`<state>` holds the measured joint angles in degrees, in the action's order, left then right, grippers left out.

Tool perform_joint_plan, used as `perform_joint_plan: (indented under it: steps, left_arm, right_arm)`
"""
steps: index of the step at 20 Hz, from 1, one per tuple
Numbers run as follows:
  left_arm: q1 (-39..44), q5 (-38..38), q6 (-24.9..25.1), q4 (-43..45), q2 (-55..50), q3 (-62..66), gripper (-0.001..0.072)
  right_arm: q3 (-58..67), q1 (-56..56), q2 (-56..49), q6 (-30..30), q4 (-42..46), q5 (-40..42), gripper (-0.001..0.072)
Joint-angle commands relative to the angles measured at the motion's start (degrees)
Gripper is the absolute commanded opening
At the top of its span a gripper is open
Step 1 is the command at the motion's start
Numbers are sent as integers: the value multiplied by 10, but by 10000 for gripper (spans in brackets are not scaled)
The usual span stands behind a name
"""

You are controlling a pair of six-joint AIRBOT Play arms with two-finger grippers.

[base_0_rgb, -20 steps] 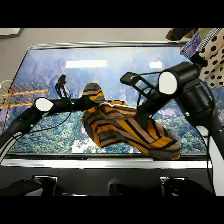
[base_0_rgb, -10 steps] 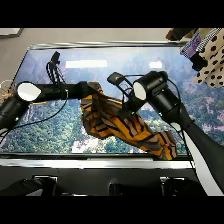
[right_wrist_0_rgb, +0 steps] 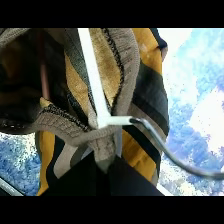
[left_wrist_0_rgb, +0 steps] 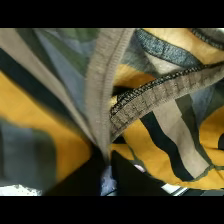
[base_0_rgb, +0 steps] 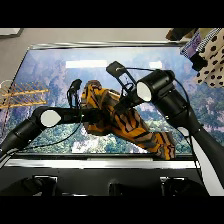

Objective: Fold the clothes and pants, and hang the long-sleeved shirts on hangers.

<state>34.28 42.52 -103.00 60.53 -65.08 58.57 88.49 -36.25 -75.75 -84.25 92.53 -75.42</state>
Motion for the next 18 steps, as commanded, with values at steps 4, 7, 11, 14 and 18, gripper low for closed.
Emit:
perform_joint_plan:
  steps: [4,7,11,14,18]
  left_arm:
    - [-143,123,123,8,40,42,717]
    - [-197,165,305,8,49,50,715]
    - [-192,164,573,8,38,49,714]
    - [-192,164,648,8,24,49,709]
    - [-192,171,701,5,7,49,695]
  right_arm:
    - [1,5,6,188,-6,8,21]
    - [1,52,7,272,-91,24,21]
    - [1,101,7,600,-233,-36,22]
    - [0,100,1,656,-234,-54,23]
    - [0,100,-5,656,-234,-27,23]
